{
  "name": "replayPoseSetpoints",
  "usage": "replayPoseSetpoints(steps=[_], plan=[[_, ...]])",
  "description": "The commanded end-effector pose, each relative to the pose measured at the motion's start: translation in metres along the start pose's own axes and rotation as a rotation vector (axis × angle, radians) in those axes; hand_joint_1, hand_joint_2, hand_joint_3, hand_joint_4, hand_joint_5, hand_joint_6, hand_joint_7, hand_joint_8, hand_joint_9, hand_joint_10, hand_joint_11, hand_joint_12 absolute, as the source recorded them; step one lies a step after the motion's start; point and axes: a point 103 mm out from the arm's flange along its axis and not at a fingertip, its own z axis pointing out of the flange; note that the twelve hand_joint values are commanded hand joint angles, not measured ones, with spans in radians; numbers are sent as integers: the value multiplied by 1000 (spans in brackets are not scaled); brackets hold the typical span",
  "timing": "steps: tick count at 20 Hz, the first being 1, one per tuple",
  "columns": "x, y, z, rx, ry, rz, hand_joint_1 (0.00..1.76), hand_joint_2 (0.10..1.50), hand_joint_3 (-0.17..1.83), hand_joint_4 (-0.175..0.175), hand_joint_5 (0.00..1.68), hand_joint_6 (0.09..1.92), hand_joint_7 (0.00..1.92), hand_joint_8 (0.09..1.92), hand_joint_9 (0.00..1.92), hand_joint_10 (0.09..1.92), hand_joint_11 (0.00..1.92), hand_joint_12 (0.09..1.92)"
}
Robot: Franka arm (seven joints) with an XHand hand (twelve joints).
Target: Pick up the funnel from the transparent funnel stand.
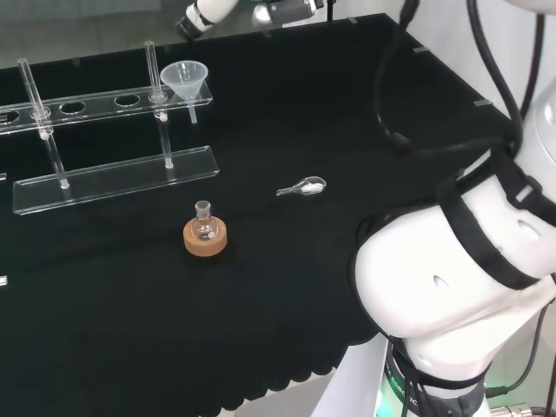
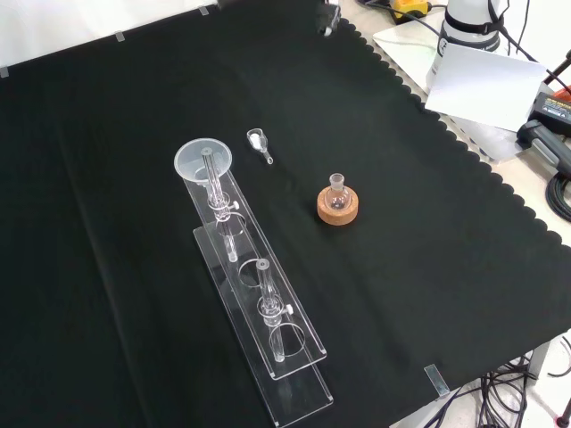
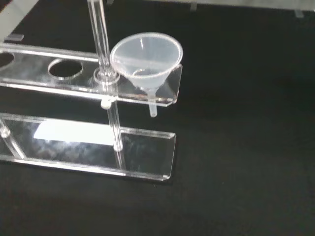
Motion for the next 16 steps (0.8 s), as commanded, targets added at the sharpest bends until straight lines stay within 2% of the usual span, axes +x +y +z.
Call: replayPoseSetpoints(steps=[1, 6, 9, 11, 13, 14, 16], plan=[[9, 28, 21, 30, -37, -55, 570, 637, 20, 43, 0, 87, 0, 87, 0, 87, 0, 570], [29, 52, 35, 54, -73, -54, 578, 636, 18, 43, 0, 87, 0, 87, 0, 87, 0, 575], [35, 66, 44, 98, -90, -57, 582, 637, 18, 44, 0, 87, 0, 87, 0, 87, 0, 579], [35, 74, 51, 117, -94, -55, 588, 639, 16, 47, 0, 87, 0, 87, 0, 87, 0, 662], [36, 81, 57, 111, -89, -45, 593, 642, 13, 50, 0, 87, 0, 87, 0, 87, 0, 751], [36, 84, 59, 117, -85, -39, 594, 644, 12, 54, 0, 87, 0, 87, 0, 87, 0, 669], [35, 88, 64, 125, -82, -29, 591, 647, 9, 60, 0, 87, 0, 87, 0, 87, 0, 234]])
